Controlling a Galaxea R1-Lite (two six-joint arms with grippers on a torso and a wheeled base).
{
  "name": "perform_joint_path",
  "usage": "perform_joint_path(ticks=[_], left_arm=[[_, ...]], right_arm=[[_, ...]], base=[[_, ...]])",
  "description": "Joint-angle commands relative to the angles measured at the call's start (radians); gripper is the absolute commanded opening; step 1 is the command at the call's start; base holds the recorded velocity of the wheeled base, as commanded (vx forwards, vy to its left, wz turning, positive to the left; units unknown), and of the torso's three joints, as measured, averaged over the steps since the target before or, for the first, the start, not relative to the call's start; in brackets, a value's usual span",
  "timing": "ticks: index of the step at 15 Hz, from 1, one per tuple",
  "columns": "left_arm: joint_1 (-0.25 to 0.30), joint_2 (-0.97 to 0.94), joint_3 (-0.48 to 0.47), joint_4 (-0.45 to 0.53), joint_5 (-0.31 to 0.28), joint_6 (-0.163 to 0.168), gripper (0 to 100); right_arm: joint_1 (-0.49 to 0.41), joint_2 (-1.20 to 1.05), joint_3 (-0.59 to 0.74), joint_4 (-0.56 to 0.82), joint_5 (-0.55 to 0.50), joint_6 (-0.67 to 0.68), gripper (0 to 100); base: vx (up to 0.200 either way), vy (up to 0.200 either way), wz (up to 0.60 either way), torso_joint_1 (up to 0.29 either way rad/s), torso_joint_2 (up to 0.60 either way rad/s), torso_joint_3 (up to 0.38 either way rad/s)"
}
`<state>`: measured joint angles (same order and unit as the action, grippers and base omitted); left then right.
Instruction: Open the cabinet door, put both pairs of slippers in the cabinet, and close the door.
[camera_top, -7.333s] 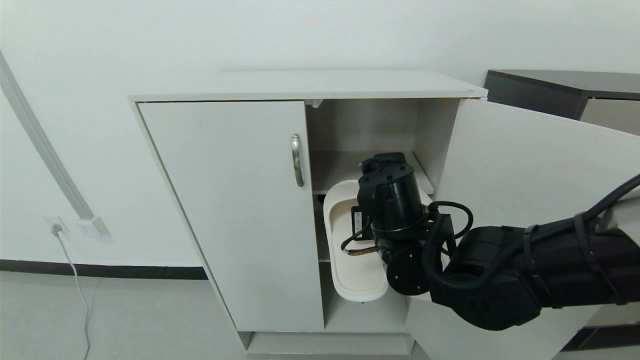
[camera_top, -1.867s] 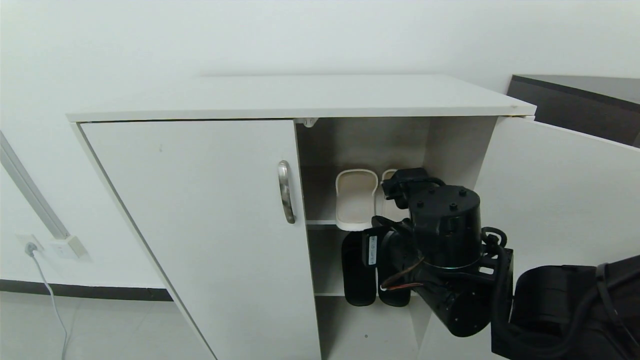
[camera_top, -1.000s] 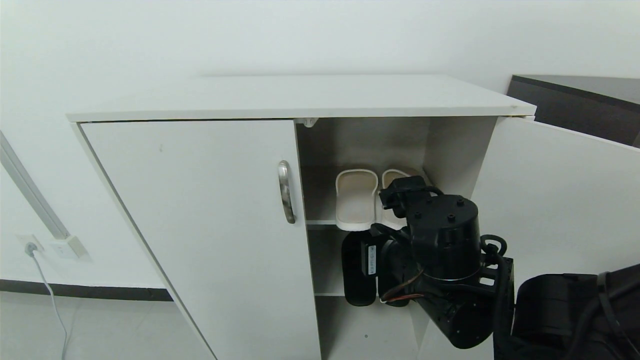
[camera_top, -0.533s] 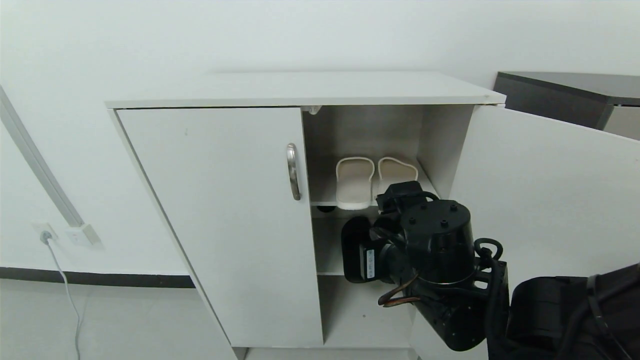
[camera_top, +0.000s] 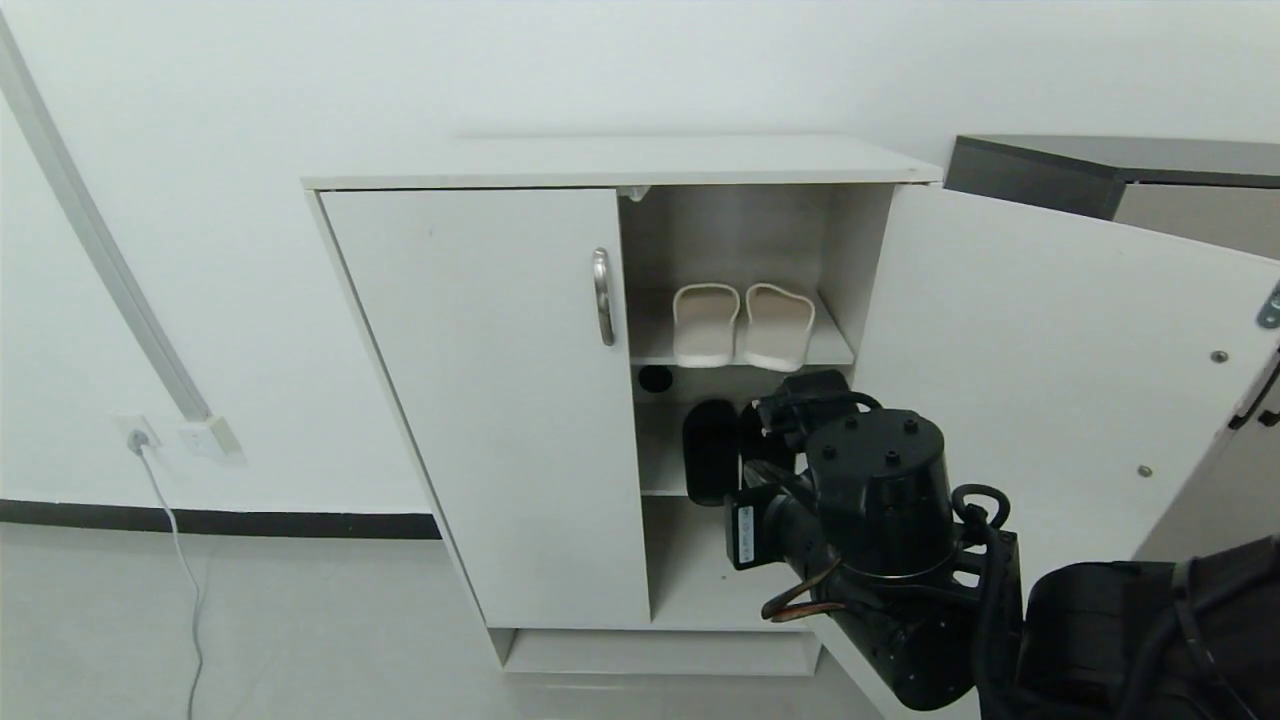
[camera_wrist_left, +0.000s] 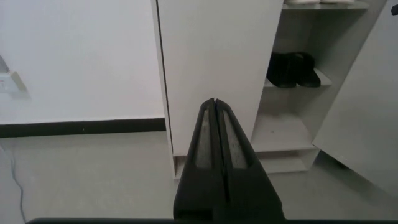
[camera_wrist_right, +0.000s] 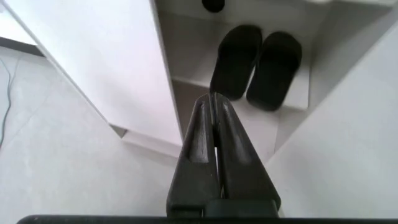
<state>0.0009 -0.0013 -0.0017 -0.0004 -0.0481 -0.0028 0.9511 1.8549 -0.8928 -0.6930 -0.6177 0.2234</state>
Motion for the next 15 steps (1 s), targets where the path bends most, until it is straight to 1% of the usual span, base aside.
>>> perform_joint_path(ticks=[1, 3, 7, 15], left_arm=[[0.001, 0.001, 0.000, 0.000, 0.001, 0.000, 0], [0.001, 0.001, 0.000, 0.000, 0.002, 0.000, 0], [0.001, 0.001, 0.000, 0.000, 0.002, -0.002, 0], [0.001, 0.001, 0.000, 0.000, 0.004, -0.003, 0]], right_arm=[[-0.011, 0.000, 0.015, -0.014, 0.007, -0.003, 0], [-0.023, -0.002, 0.025, -0.017, 0.006, -0.001, 0], [-0.052, 0.001, 0.058, -0.037, 0.012, -0.032, 0], [-0.052, 0.007, 0.072, -0.037, 0.012, -0.039, 0]], base=[[-0.200, 0.000, 0.00, 0.002, 0.00, 0.002], [-0.200, 0.000, 0.00, 0.002, 0.00, 0.002], [0.000, 0.000, 0.00, 0.000, 0.00, 0.000], [0.000, 0.000, 0.00, 0.000, 0.00, 0.000]])
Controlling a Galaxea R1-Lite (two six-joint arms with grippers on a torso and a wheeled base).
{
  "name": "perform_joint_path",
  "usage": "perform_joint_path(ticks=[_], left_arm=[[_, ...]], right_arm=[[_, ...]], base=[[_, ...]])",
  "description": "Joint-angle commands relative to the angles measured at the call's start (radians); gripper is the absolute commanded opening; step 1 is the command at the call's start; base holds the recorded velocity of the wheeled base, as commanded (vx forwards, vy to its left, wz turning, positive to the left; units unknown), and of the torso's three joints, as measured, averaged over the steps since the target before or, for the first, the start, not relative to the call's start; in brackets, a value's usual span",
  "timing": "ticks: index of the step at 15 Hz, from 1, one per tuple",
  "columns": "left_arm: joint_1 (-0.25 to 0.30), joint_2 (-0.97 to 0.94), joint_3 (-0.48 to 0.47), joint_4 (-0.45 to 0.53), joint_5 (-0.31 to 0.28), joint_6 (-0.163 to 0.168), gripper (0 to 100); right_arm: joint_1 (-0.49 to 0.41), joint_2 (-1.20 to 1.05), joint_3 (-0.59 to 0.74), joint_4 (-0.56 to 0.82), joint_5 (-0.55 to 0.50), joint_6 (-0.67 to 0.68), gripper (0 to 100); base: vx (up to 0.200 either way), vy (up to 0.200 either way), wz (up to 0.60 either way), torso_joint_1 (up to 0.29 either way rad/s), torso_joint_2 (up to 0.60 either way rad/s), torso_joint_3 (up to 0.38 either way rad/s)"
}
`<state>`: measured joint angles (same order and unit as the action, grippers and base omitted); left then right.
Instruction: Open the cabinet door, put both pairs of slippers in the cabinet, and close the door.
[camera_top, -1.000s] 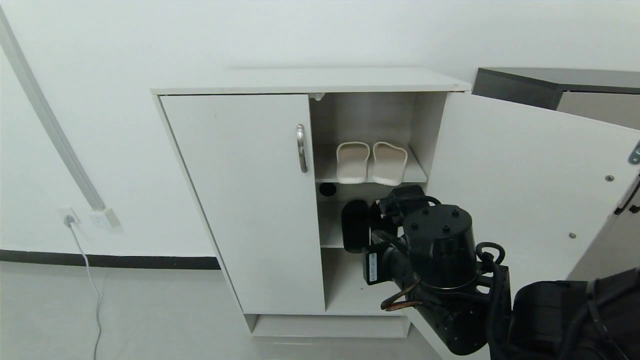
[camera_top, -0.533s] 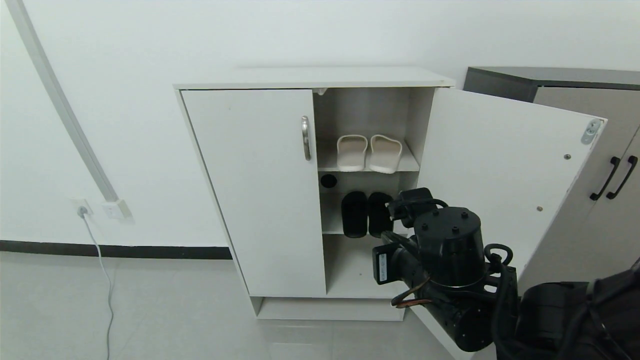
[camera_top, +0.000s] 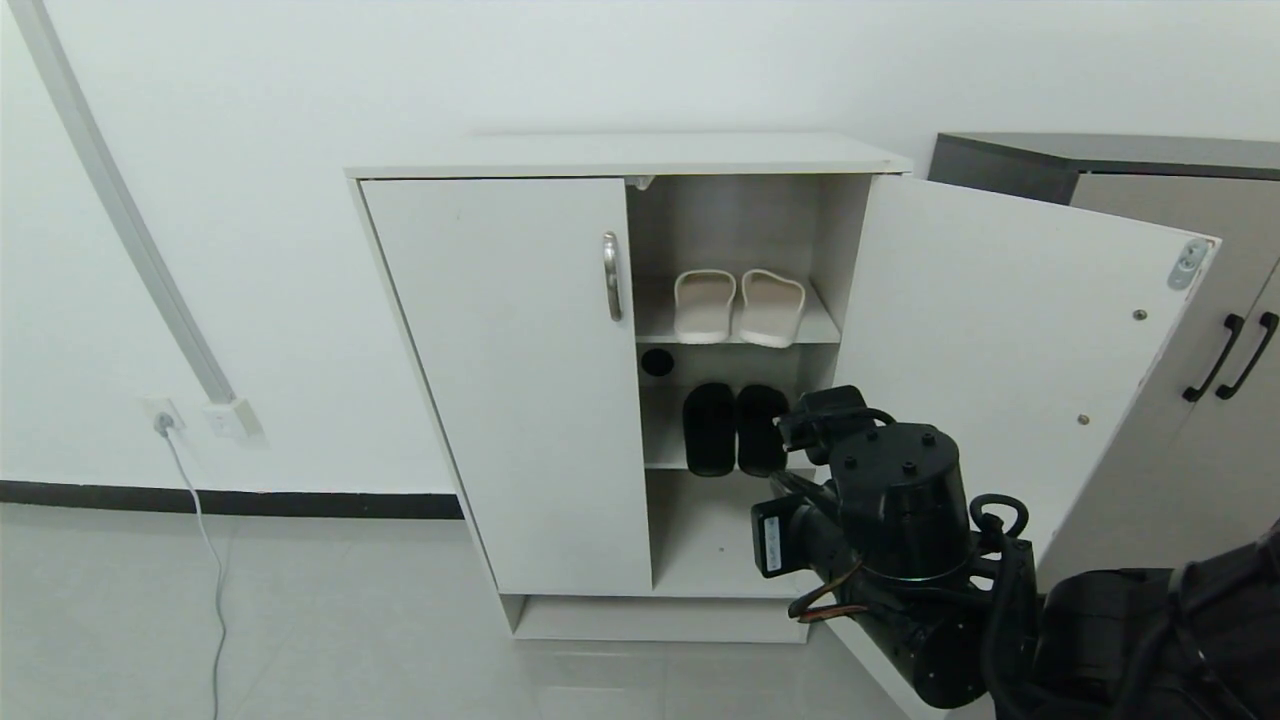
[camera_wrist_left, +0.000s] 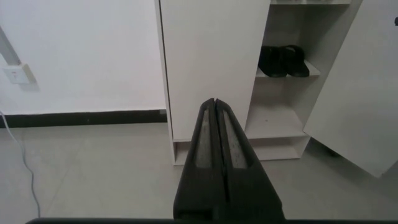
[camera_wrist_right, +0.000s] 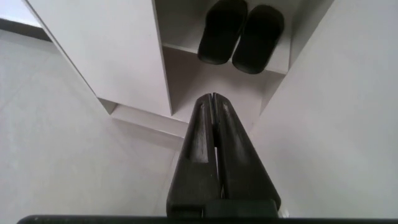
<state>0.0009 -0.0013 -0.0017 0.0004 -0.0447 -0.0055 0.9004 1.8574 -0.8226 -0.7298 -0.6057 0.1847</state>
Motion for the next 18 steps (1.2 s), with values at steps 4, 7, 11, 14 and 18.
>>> perform_joint_path(ticks=[4, 7, 11, 14, 18], left_arm=[[0.001, 0.001, 0.000, 0.000, 0.002, -0.001, 0], [0.001, 0.001, 0.000, 0.000, 0.000, 0.001, 0], [0.001, 0.001, 0.000, 0.000, 0.000, 0.001, 0], [0.001, 0.001, 0.000, 0.000, 0.000, 0.001, 0], [0.001, 0.001, 0.000, 0.000, 0.000, 0.001, 0]], right_arm=[[0.002, 0.009, 0.002, 0.000, 0.000, 0.001, 0], [-0.002, 0.009, 0.000, 0.000, 0.000, -0.001, 0], [-0.002, 0.008, 0.000, 0.000, 0.000, -0.001, 0], [-0.002, 0.008, 0.002, 0.000, 0.000, -0.001, 0], [-0.002, 0.008, 0.002, 0.000, -0.002, -0.001, 0]], base=[[0.000, 0.000, 0.00, 0.000, 0.00, 0.000], [0.000, 0.000, 0.00, 0.000, 0.00, 0.000], [0.000, 0.000, 0.00, 0.013, -0.10, -0.115], [0.000, 0.000, 0.00, 0.049, -0.41, -0.338], [0.000, 0.000, 0.00, 0.105, -0.45, -0.347]])
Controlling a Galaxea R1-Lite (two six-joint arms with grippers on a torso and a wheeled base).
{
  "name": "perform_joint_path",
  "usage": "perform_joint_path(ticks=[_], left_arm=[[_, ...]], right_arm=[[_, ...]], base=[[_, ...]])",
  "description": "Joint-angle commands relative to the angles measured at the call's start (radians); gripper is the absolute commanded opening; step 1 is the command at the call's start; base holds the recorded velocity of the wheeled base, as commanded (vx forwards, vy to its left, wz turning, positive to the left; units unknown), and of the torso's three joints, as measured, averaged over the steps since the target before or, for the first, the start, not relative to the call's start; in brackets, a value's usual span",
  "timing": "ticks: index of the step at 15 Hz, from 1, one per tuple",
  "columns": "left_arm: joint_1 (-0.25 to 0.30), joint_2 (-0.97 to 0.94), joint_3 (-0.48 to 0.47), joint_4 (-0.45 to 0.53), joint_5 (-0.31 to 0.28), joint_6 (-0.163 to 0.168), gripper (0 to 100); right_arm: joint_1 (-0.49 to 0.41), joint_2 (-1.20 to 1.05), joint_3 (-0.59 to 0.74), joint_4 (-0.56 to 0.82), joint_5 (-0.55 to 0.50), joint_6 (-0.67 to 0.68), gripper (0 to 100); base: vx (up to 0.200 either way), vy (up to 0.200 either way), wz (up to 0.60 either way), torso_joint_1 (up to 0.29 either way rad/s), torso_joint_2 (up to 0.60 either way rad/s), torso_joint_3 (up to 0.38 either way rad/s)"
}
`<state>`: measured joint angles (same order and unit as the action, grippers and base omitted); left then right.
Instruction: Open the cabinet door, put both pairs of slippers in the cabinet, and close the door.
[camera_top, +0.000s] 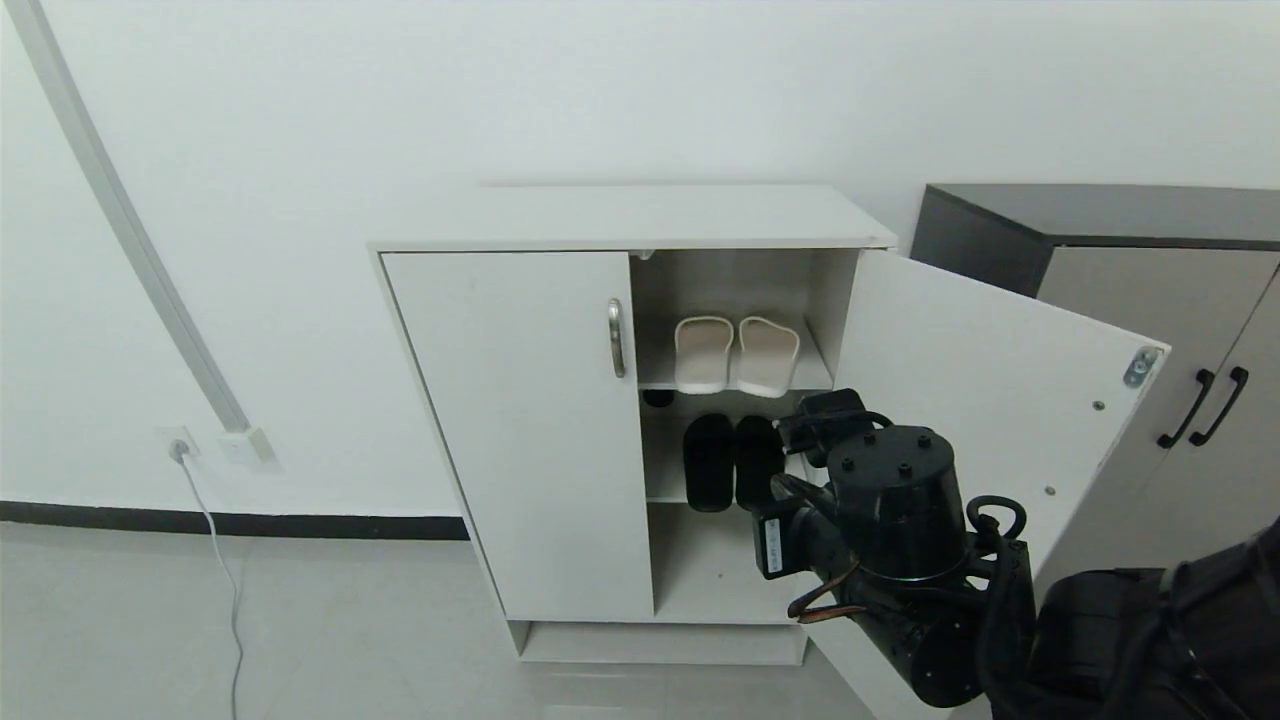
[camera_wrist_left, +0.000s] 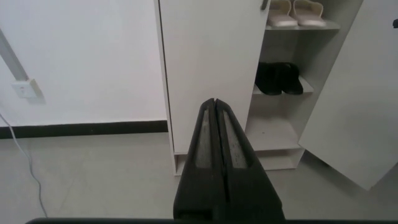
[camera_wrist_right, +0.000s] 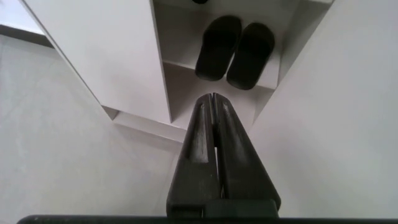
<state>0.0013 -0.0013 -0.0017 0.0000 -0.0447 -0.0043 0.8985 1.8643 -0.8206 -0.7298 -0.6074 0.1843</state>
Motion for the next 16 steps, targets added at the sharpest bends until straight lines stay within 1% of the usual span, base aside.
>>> perform_joint_path(ticks=[1, 7, 16], left_arm=[[0.000, 0.001, 0.000, 0.000, 0.000, 0.000, 0], [0.000, 0.001, 0.000, 0.000, 0.000, 0.000, 0], [0.000, 0.001, 0.000, 0.000, -0.001, 0.000, 0]], right_arm=[[0.000, 0.001, 0.000, 0.000, 0.000, 0.000, 0], [0.000, -0.002, 0.009, 0.000, 0.000, 0.000, 0], [0.000, -0.002, 0.011, 0.000, 0.000, 0.000, 0]], base=[[0.000, 0.000, 0.00, 0.124, -0.46, -0.334], [0.000, 0.000, 0.00, 0.153, -0.47, -0.322], [0.000, 0.000, 0.00, 0.205, -0.52, -0.317]])
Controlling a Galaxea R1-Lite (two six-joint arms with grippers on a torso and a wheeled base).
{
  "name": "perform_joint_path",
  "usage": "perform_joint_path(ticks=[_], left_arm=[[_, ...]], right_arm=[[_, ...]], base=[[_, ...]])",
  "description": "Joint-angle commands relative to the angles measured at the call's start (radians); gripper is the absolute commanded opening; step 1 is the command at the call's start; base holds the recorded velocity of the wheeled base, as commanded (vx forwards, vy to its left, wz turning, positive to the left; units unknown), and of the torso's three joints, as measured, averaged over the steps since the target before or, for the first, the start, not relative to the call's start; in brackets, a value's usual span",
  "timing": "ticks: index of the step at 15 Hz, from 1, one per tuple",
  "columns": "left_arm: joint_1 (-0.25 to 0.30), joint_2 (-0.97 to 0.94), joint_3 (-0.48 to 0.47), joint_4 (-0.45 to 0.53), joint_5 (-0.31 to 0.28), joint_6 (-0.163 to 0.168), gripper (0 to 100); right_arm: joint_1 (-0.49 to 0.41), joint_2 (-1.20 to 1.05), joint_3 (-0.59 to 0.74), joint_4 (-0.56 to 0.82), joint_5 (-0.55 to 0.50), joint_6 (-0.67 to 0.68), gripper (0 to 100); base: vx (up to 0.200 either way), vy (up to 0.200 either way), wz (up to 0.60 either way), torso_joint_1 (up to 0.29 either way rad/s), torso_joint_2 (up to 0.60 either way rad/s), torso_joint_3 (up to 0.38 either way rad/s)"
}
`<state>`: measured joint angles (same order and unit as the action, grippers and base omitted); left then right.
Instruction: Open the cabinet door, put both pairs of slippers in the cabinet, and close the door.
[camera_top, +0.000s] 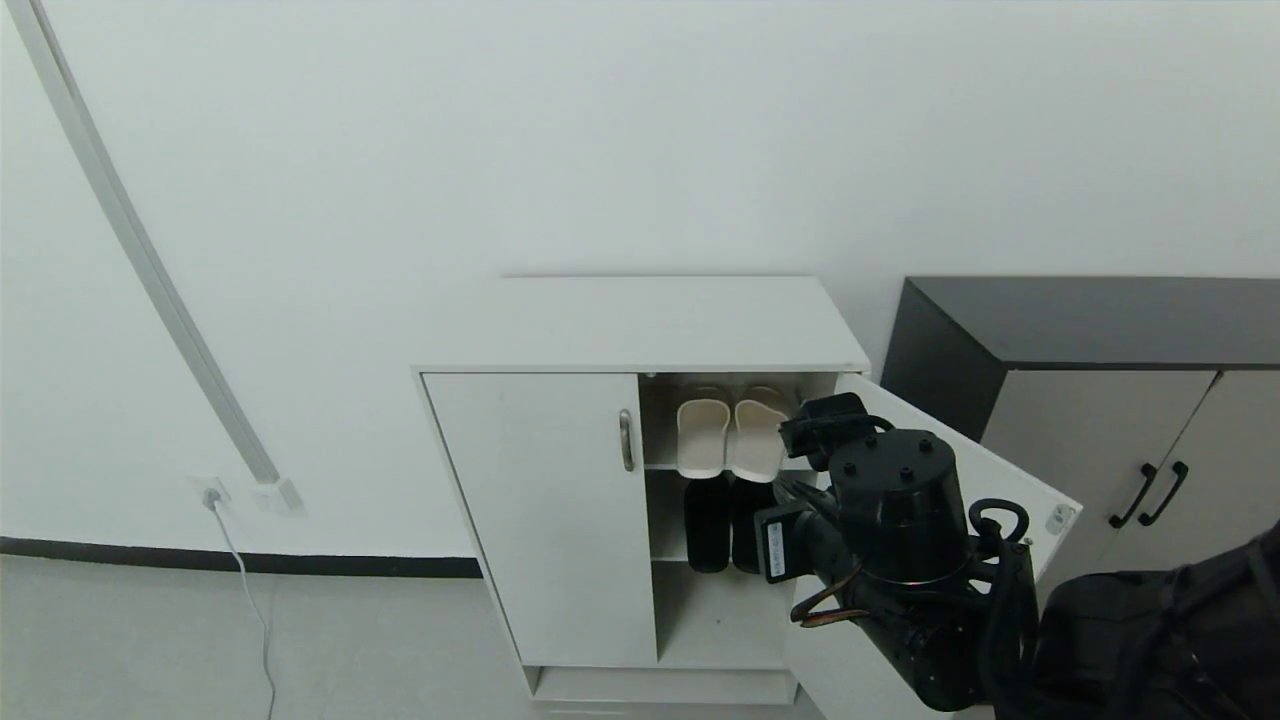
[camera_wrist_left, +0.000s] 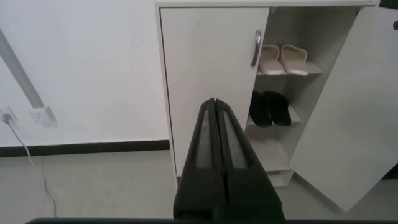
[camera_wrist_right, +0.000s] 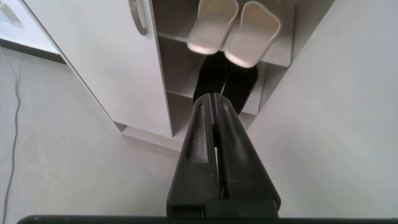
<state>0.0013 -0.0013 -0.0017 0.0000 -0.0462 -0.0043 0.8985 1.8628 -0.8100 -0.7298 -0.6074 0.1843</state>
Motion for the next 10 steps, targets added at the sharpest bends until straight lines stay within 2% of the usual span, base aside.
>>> perform_joint_path(ticks=[1, 7, 10], left_arm=[[0.000, 0.001, 0.000, 0.000, 0.000, 0.000, 0], [0.000, 0.001, 0.000, 0.000, 0.000, 0.000, 0], [0.000, 0.001, 0.000, 0.000, 0.000, 0.000, 0]], right_arm=[[0.000, -0.001, 0.002, 0.000, 0.000, 0.000, 0], [0.000, -0.001, 0.005, 0.000, 0.000, 0.000, 0], [0.000, -0.002, 0.020, 0.000, -0.006, -0.017, 0]], base=[[0.000, 0.000, 0.00, 0.232, -0.55, -0.325], [0.000, 0.000, 0.00, 0.255, -0.58, -0.330], [0.000, 0.000, 0.00, 0.198, -0.44, -0.242]])
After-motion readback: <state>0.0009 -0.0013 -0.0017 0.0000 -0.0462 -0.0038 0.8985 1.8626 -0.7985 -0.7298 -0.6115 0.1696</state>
